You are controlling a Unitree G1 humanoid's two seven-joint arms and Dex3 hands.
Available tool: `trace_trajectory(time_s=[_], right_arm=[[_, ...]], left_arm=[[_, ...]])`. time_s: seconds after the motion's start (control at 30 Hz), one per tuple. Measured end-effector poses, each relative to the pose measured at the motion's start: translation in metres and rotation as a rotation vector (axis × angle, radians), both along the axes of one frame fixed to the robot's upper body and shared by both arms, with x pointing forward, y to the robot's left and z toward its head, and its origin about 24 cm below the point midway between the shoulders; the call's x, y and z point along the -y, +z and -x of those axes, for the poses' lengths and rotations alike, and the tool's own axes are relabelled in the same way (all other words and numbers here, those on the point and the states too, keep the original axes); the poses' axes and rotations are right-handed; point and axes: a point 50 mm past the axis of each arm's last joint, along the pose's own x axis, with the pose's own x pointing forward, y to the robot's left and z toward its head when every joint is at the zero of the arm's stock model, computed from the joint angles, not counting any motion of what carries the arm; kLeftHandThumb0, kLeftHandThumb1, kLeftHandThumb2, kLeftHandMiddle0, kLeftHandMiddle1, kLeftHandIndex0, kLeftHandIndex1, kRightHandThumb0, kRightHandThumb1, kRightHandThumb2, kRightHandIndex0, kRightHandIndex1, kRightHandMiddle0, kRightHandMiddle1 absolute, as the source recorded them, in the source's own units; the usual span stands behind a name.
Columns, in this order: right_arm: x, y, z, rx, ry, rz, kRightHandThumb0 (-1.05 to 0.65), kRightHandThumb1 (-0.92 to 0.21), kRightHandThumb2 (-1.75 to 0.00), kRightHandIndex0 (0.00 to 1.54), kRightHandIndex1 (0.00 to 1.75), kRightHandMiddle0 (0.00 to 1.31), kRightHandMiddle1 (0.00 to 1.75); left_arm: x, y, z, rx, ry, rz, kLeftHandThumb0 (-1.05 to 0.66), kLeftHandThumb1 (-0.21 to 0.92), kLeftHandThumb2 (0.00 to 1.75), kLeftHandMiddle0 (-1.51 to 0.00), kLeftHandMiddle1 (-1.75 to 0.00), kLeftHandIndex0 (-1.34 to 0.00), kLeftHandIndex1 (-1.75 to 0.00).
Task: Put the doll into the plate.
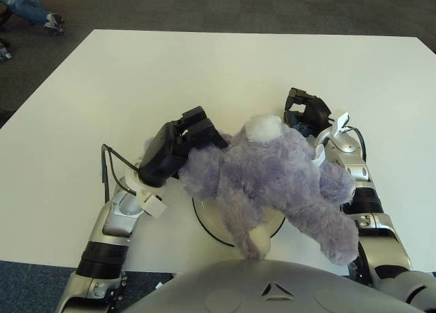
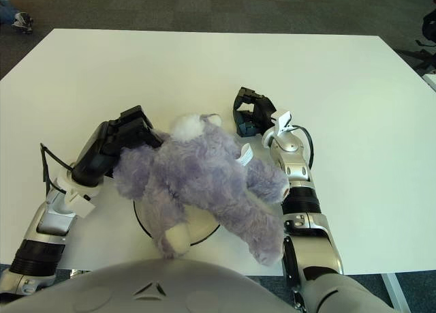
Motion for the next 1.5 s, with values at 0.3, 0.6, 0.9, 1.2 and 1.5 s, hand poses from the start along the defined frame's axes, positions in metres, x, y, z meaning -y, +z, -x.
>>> trace_trajectory(time_s=[0.3, 0.6, 0.9, 1.2, 1.5], right_arm=[[0.000, 0.000, 0.000, -0.002, 0.000, 0.000, -0.47, -0.33, -1.30, 1.21, 1.75, 0.60, 1.75], [0.000, 0.000, 0.000, -0.003, 0.005, -0.003, -0.48, -0.32, -1.31, 1.22, 1.75, 0.61, 1.75], [0.001, 0.000, 0.000, -0.001, 0.003, -0.006, -0.48, -0.32, -1.31, 1.22, 1.75, 0.61, 1.75], [0.001, 0.000, 0.000, -0.001, 0.002, -0.006, -0.48, -0.31, -1.32, 1.22, 1.75, 0.61, 1.75], [0.002, 0.000, 0.000, -0.001, 0.000, -0.006, -0.48, -0.31, -1.32, 1.22, 1.75, 0.61, 1.75]], left_arm=[[-0.004, 0.002, -0.002, -0.026, 0.012, -0.080, 0.51, 0.20, 1.46, -0.70, -1.75, -0.84, -1.75], [-0.008, 0.006, -0.005, -0.047, 0.060, -0.135, 0.02, 0.19, 1.43, -0.57, -1.75, -0.68, -1.63], [-0.012, 0.012, -0.005, -0.069, 0.133, -0.186, 0.00, 0.31, 1.28, -0.40, -1.75, -0.69, -1.58], [-0.015, 0.013, -0.005, -0.063, 0.166, -0.227, -0.01, 0.38, 1.23, -0.41, -1.75, -0.50, -1.70], [-0.018, 0.014, -0.005, -0.059, 0.163, -0.275, -0.43, 0.40, 1.07, -0.02, -1.55, -0.64, -1.56]])
